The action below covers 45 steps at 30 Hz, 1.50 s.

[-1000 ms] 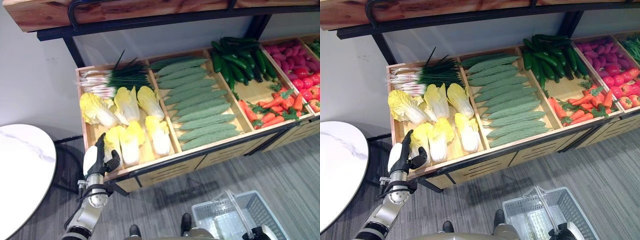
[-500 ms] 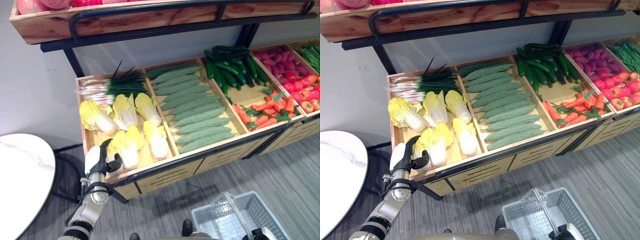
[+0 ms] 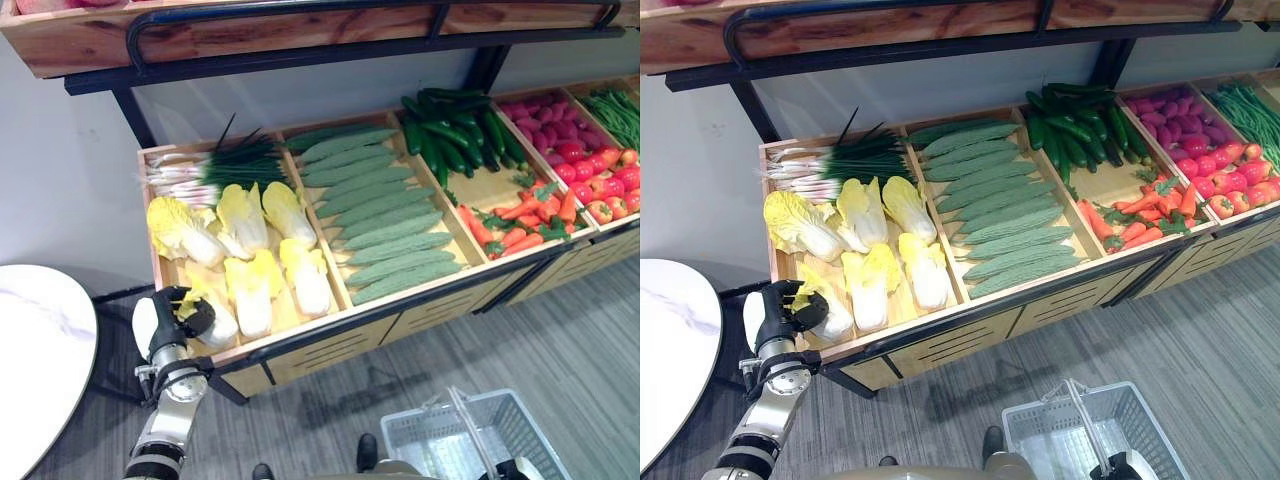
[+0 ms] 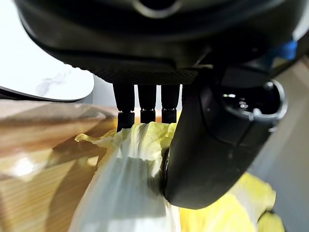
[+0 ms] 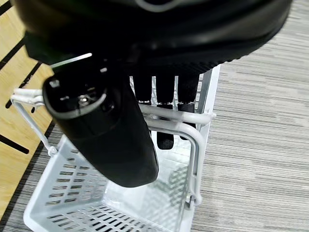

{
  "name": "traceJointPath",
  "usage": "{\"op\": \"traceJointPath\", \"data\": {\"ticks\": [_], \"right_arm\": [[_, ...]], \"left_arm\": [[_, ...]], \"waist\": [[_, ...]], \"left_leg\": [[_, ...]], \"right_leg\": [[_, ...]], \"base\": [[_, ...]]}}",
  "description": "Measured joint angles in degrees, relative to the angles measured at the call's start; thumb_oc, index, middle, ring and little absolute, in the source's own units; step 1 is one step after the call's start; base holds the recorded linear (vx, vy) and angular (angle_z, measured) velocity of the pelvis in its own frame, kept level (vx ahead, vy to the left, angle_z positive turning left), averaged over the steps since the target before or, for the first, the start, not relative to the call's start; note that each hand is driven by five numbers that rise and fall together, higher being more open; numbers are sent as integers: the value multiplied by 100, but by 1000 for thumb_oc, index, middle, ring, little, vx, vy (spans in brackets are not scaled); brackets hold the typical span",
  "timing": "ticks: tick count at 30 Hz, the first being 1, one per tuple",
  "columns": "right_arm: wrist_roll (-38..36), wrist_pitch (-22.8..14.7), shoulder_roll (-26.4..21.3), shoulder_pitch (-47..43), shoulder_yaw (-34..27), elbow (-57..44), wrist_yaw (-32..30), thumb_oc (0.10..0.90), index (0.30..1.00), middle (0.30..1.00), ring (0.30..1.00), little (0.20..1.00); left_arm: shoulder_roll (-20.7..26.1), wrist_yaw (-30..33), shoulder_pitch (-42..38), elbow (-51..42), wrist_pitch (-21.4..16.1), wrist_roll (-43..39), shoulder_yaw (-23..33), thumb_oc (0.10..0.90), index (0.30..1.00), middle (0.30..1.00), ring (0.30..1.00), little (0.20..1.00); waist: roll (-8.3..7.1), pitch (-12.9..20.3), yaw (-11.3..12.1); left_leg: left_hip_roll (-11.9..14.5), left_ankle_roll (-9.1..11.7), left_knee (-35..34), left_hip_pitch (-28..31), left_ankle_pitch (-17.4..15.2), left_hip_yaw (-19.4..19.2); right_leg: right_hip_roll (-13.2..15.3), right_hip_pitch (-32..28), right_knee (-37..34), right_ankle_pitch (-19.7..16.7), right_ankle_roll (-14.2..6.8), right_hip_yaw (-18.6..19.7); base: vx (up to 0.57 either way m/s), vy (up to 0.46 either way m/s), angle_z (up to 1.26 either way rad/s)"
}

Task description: Get the vegetables into the basket

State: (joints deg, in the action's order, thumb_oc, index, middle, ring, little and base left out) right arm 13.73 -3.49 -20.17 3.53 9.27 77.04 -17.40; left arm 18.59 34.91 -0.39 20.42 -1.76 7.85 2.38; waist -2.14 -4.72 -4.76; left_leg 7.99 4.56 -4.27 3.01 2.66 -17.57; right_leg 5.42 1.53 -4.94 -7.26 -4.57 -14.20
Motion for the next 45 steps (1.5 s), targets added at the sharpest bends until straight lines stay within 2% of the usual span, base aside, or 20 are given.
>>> {"op": "traceJointPath", "data": {"ticks": [7, 11, 12, 14, 16, 18, 19, 22, 27, 38, 43, 45], "right_arm": [[0, -34, 2, 6, 0, 11, -7, 400, 300, 300, 300, 300], [-1, -51, 1, -2, 5, 15, -12, 400, 300, 300, 300, 300], [-2, -64, 1, -26, 5, 11, -12, 400, 300, 300, 300, 300], [-2, -62, -7, -74, 6, -36, -9, 400, 300, 300, 300, 300], [-1, -34, -98, -87, 3, -219, 8, 400, 300, 300, 300, 300], [12, -37, -103, -82, 3, -322, 77, 400, 300, 300, 300, 300], [29, -46, -105, -86, 1, -328, 126, 400, 300, 300, 300, 300], [156, -82, -104, -91, -7, -328, 213, 400, 300, 300, 300, 300], [165, -94, -104, -78, -21, -301, 267, 400, 300, 300, 300, 300], [159, -102, -104, -65, -229, -202, 298, 400, 300, 300, 300, 300], [146, -112, -135, -96, -244, -211, 307, 400, 300, 300, 300, 300], [131, -113, -179, -102, -275, -252, 308, 400, 300, 300, 300, 300]], "left_arm": [[61, 372, 10, -1313, -17, 16, 293, 400, 300, 300, 300, 300], [72, 504, 5, -2040, -193, 62, 392, 400, 300, 300, 300, 300], [31, 426, 14, -2181, -368, -154, 361, 400, 300, 300, 300, 300], [-31, 35, 18, -2309, -736, -949, 132, 400, 300, 300, 300, 300], [-168, -1142, 172, -2379, -1110, -3027, -283, 400, 300, 300, 300, 300], [-502, -1831, 206, -2220, -1219, -4318, -365, 400, 300, 300, 300, 300], [-618, -2031, 243, -2189, -1219, -4817, -431, 400, 300, 300, 300, 300], [-572, -2632, 411, -2093, -1213, -5600, -627, 400, 300, 300, 300, 300], [-522, -2917, 412, -2003, -1241, -5977, -614, 400, 300, 300, 300, 300], [-479, -3058, 468, -1950, -1245, -6088, -617, 400, 300, 300, 300, 300], [-346, -3130, 434, -1948, -1245, -6091, -642, 400, 300, 300, 300, 300], [-333, -3151, 409, -1931, -1252, -6099, -735, 400, 300, 300, 300, 300]], "waist": [[3, -74, 48], [92, -132, 97], [122, -151, 100], [155, -170, 100], [239, -235, 52], [249, -233, 13], [246, -238, 6], [244, -240, -38], [246, -239, -25], [264, -227, -46], [162, -288, -16], [175, -309, -30]], "left_leg": [[-10, -1, -3, 11, 0, 35], [-27, -1, 0, 13, 0, 67], [-27, -1, 7, 12, 0, 72], [-29, -1, 10, 11, 0, 75], [-53, -2, 7, 12, -1, 68], [-52, -3, 4, 23, -1, 54], [-52, -4, 3, 23, -2, 49], [-49, -5, 1, 25, -3, 44], [-49, -8, 2, 47, -4, 32], [-64, -18, -32, 156, -11, -61], [-110, -106, 521, -107, -102, 1], [-131, -138, 516, -78, -177, -18]], "right_leg": [[13, -33, -1, -6, 10, -39], [33, -55, -2, 0, 1, -67], [35, -59, -2, 11, -15, -72], [36, -61, -1, 13, -17, -72], [59, -54, -1, 13, -26, -62], [54, -53, -1, 14, -27, -47], [53, -49, -1, 12, -24, -41], [49, -46, -1, 3, -10, -34], [49, -56, -1, 21, -36, -14], [48, -88, -2, 11, -34, 77], [175, 38, 108, -15, -55, 246], [177, 122, 267, -22, -32, 309]], "base": [[-2, 4, 2], [-8, 7, 4], [-21, 23, 4], [-23, 31, 1], [0, 0, 0], [11, 13, -4], [10, 5, -4], [0, 0, 0], [0, 0, 0], [7, 15, -3], [-96, 94, -15], [-85, 133, -17]]}}
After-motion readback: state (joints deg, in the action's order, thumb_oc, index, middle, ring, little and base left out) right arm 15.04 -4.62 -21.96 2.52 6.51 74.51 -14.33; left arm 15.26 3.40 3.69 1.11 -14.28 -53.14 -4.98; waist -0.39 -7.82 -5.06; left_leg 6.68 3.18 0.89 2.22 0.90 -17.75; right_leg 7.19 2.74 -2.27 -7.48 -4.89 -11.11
